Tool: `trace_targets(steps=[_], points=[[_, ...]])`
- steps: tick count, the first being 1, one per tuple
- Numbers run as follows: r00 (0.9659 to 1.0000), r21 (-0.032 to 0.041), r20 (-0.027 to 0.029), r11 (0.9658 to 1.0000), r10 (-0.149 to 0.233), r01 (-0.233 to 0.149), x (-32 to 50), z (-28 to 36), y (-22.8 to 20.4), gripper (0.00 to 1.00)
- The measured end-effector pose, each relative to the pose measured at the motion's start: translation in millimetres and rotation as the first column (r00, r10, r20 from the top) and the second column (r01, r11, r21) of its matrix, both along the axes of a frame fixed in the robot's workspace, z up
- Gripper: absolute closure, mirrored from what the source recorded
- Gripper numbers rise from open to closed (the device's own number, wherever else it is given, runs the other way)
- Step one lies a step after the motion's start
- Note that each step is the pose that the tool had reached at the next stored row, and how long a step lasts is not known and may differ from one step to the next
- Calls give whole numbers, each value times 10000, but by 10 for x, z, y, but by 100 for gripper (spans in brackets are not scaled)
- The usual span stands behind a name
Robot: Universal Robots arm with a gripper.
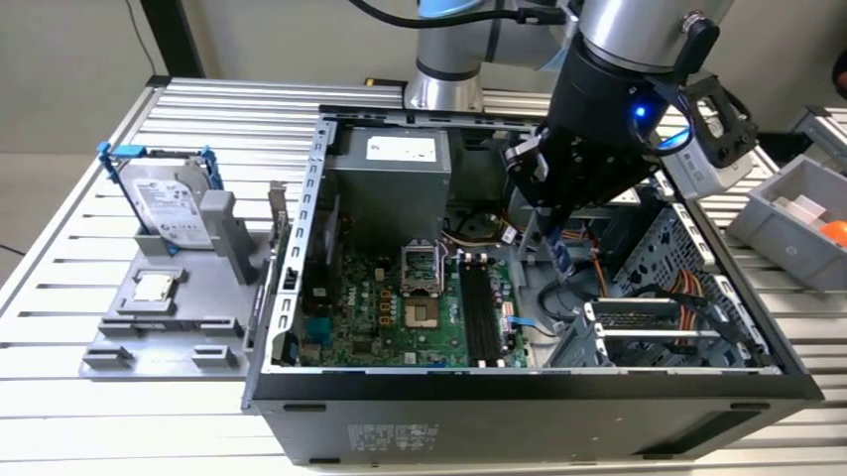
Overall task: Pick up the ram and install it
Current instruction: 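Insert the ram into the slot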
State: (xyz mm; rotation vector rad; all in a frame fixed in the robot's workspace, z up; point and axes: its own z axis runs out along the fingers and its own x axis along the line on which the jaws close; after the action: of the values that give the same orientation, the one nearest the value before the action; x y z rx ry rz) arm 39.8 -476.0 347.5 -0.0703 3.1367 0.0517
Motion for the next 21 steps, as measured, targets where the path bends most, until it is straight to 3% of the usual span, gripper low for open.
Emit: trace_targets(steps=[13,16,21], points=[[10000,-2,0,10000,-82,82,-5,-51,0,100],[10000,-1,-31,10000,-82,82,-6,-55,0,100],[10000,0,-37,10000,-84,84,-5,-60,0,100]])
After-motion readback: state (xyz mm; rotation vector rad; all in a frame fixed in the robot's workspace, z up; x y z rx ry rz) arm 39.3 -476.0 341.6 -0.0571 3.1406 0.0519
